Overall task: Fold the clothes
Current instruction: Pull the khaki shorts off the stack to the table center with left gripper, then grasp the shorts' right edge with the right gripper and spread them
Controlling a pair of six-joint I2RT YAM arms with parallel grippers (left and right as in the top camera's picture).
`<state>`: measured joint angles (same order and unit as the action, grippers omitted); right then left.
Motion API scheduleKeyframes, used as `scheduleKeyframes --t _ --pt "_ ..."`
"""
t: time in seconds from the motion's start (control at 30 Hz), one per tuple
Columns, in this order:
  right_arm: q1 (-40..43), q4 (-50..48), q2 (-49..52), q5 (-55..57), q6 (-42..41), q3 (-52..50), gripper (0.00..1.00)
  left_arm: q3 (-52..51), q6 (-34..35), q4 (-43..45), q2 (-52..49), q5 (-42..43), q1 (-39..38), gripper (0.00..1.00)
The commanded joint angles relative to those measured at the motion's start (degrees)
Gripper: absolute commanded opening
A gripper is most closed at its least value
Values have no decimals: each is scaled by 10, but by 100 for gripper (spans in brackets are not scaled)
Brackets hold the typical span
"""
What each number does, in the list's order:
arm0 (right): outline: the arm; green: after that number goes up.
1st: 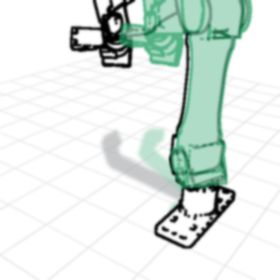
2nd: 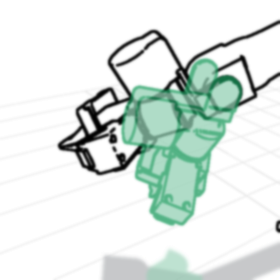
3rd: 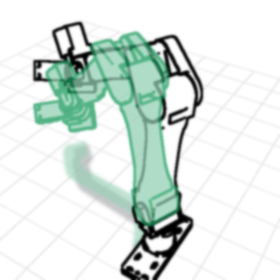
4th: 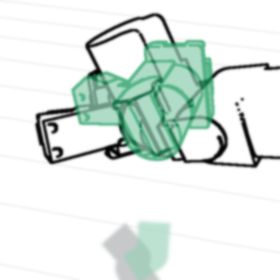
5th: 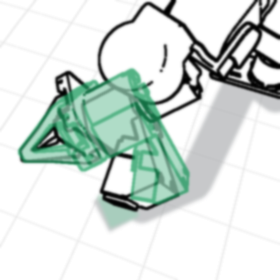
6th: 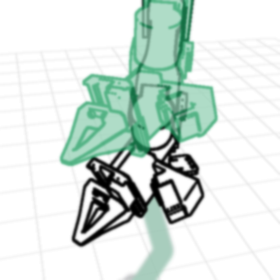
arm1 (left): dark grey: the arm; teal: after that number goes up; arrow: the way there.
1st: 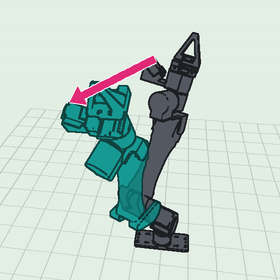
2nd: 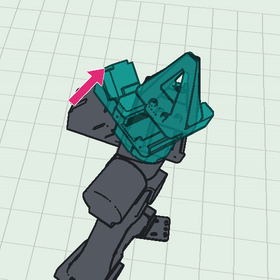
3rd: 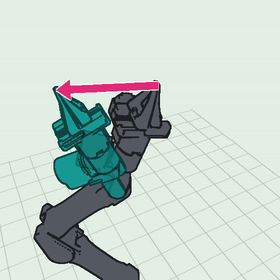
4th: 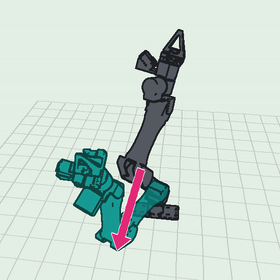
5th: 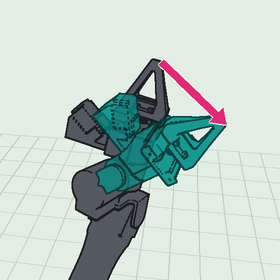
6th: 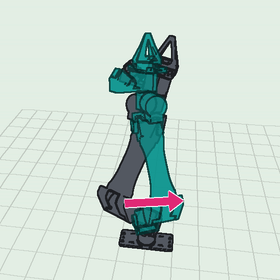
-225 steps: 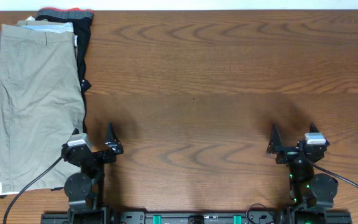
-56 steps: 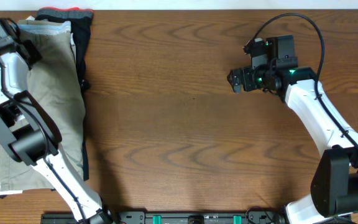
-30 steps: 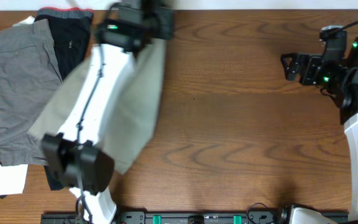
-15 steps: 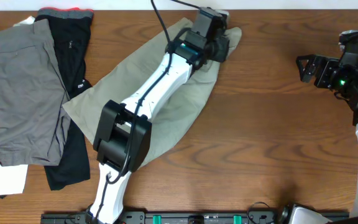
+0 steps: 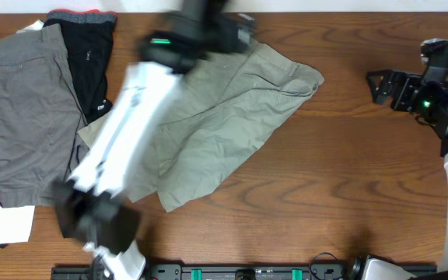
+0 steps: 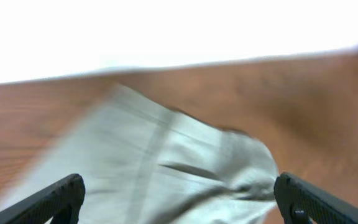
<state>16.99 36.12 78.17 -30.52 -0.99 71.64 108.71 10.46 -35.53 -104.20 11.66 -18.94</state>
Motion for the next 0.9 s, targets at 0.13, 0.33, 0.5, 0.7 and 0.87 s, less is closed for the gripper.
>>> scheduleKeyframes --t 0.13,0.33,0.5,0.7,0.87 --pt "-61 -15 46 -24 24 9 99 7 4 -139 54 -1 128 98" --pt "-144 -45 128 75 71 9 99 -12 8 -223 49 -3 151 98" --pt "-163 -78 204 84 30 9 93 -54 8 -233 49 -6 151 98" --pt "-157 -115 261 119 -39 9 88 -117 9 -208 49 -25 151 98" --pt "-170 -176 315 119 -111 9 87 -157 9 -180 49 -25 151 98"
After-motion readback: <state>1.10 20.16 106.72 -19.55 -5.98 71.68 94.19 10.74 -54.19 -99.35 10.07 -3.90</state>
